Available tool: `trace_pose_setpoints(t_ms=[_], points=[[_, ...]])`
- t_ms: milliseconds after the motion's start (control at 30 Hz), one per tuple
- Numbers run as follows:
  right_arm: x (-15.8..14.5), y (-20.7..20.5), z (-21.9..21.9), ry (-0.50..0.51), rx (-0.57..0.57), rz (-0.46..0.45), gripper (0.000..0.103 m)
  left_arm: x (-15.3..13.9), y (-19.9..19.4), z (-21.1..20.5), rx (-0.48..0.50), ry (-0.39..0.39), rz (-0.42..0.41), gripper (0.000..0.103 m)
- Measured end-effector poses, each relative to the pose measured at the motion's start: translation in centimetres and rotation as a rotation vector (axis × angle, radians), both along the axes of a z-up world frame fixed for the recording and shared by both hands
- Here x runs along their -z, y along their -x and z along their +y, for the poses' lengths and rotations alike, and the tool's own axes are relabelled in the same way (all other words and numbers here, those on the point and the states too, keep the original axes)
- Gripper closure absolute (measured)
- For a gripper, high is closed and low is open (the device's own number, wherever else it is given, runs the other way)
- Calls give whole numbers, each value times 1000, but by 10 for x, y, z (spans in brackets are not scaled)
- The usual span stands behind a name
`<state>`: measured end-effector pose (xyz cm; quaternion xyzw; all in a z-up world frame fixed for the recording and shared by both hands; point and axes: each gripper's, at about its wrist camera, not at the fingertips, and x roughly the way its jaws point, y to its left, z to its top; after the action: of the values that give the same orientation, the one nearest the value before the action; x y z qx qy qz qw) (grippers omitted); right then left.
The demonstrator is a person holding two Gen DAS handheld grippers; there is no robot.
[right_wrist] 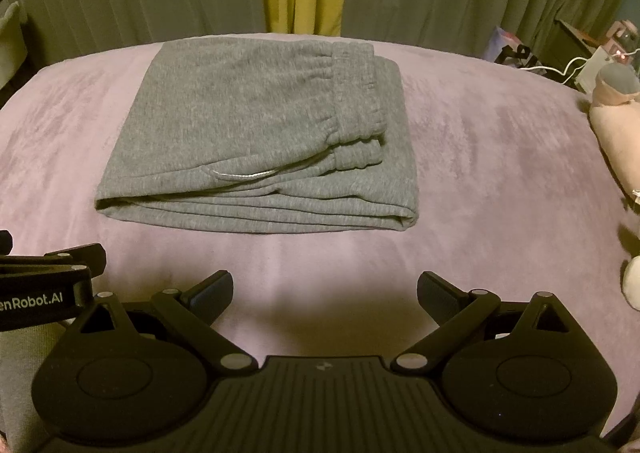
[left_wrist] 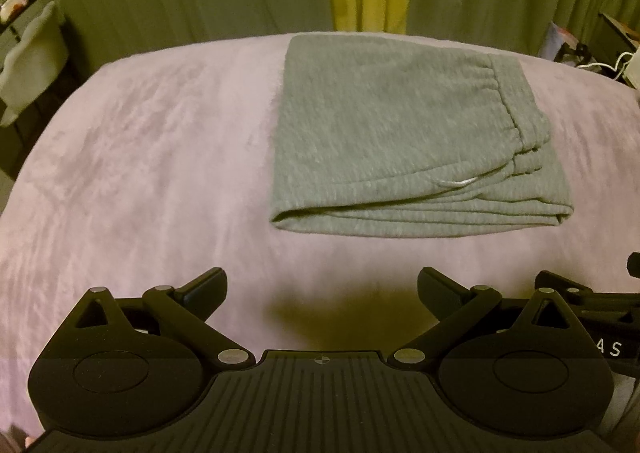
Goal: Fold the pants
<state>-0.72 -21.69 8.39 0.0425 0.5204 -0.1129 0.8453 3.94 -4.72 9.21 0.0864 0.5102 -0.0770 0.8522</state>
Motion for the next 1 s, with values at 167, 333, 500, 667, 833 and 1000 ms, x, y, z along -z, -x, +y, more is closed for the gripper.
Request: trace_pose_setpoints(t_ms=[167,333,500,667,833,1000], points=[[-1,0,-1,-2,-2,-2,4,1,-1,0,-2,-8,1,0],[-2,0,-1,-15,-2,-8,4,1,-2,0,-4,-9,-1,0],[-3,0,-2,-15,-3,-11,4,1,-2,0,-5,-9,-2,0],[-4,-1,-2,-19,-4,-11,4,2,-2,0,-4,-11,0,0],[-4,-2,-1,-23,-4,-11,4,2,-2,1,-3,-12,0,0],[-4,-2,0,-20,-5,-14,4,2,-2,1,-2,-14,1,0]])
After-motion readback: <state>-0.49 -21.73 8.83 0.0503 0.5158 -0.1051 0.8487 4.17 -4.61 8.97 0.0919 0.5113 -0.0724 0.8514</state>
